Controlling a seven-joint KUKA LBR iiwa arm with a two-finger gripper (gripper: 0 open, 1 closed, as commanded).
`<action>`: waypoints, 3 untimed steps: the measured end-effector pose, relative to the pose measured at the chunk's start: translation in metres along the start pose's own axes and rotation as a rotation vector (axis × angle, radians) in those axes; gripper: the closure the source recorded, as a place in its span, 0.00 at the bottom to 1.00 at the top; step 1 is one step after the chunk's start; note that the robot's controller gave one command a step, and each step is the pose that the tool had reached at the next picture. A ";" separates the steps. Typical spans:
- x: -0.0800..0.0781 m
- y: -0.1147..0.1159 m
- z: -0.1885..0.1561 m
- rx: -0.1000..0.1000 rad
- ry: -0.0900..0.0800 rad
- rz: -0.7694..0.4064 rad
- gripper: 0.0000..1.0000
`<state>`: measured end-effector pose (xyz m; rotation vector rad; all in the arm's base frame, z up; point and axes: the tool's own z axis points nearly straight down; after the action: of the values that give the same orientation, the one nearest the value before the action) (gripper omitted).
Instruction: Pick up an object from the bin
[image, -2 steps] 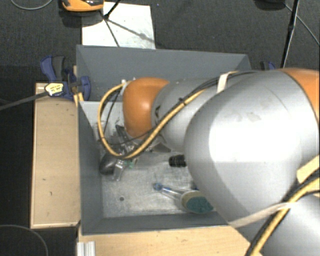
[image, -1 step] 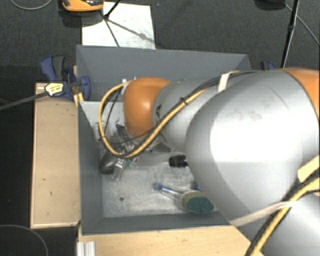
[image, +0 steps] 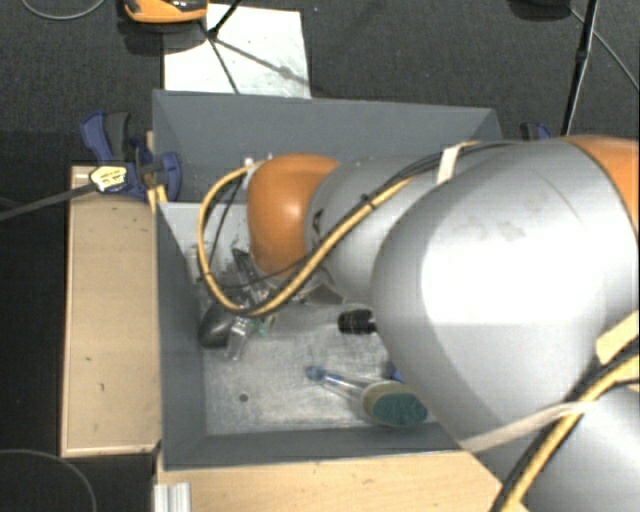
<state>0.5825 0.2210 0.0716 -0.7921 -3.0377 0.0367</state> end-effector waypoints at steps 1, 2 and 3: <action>0.006 -0.005 -0.086 -0.030 -0.004 0.004 1.00; -0.011 -0.079 -0.063 -0.018 0.004 0.023 1.00; -0.009 -0.074 -0.064 -0.024 0.003 0.016 0.00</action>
Offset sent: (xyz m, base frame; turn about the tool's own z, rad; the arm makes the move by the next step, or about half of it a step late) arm -0.0100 0.0014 0.0798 0.0004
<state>0.5548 0.1533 0.1371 -0.8168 -3.0351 -0.0002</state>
